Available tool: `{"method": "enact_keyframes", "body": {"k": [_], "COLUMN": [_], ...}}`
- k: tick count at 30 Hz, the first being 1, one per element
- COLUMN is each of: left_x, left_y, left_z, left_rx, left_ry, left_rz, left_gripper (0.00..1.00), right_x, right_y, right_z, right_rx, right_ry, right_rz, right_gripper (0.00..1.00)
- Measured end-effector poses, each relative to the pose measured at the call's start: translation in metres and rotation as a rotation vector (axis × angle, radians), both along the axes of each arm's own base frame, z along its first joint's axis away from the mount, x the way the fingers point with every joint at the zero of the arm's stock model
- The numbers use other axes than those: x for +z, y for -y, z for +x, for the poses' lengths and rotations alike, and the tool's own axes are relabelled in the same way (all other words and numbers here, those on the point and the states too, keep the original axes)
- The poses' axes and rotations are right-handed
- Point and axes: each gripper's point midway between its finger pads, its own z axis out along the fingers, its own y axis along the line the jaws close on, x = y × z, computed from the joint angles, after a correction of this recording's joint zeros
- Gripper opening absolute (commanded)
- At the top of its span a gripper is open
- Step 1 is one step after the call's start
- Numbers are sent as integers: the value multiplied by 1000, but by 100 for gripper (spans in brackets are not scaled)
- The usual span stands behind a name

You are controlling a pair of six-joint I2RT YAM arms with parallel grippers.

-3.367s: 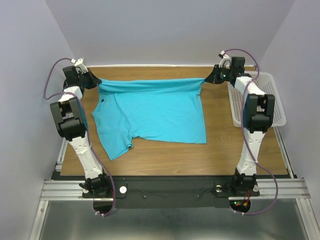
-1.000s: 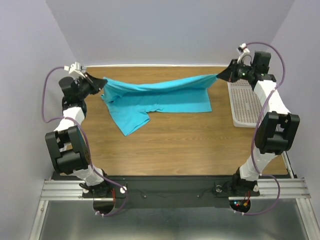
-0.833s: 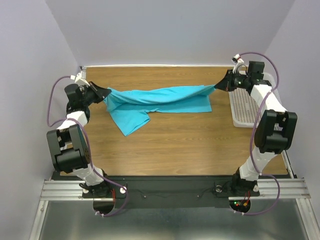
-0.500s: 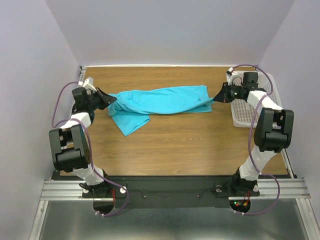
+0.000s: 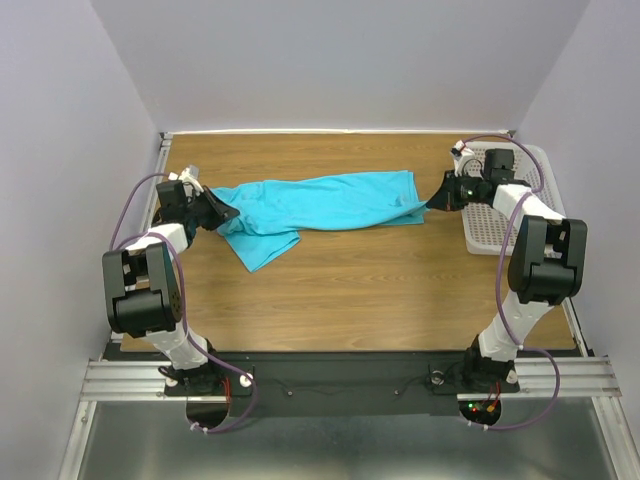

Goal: Fold and stack the t-shirts
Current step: Fold the tshirt

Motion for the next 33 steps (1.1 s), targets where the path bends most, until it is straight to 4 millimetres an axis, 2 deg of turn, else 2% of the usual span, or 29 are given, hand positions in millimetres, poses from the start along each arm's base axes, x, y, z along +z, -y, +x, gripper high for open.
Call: {"method": "enact_keyframes", "body": {"k": [10, 20, 27, 30, 33], "left_x": [-9, 7, 10, 28, 55], "left_y": [-5, -12, -17, -20, -20], "left_z": [-4, 10, 11, 10, 5], "left_rx": [13, 39, 81, 116, 145], "left_ry": [-34, 5, -4, 20, 74], "left_rz": [33, 61, 62, 53, 35], "left_gripper": [23, 32, 41, 46, 46], "right_x": [-2, -3, -3, -4, -4], "right_y": [0, 0, 0, 0, 0], "right_z": [0, 0, 0, 0, 0], "right_rx": [2, 4, 4, 5, 6], "right_ry": [-3, -4, -4, -3, -3], "right_rz": [-1, -2, -2, -3, -4], "right_gripper": [0, 1, 1, 1, 1]}}
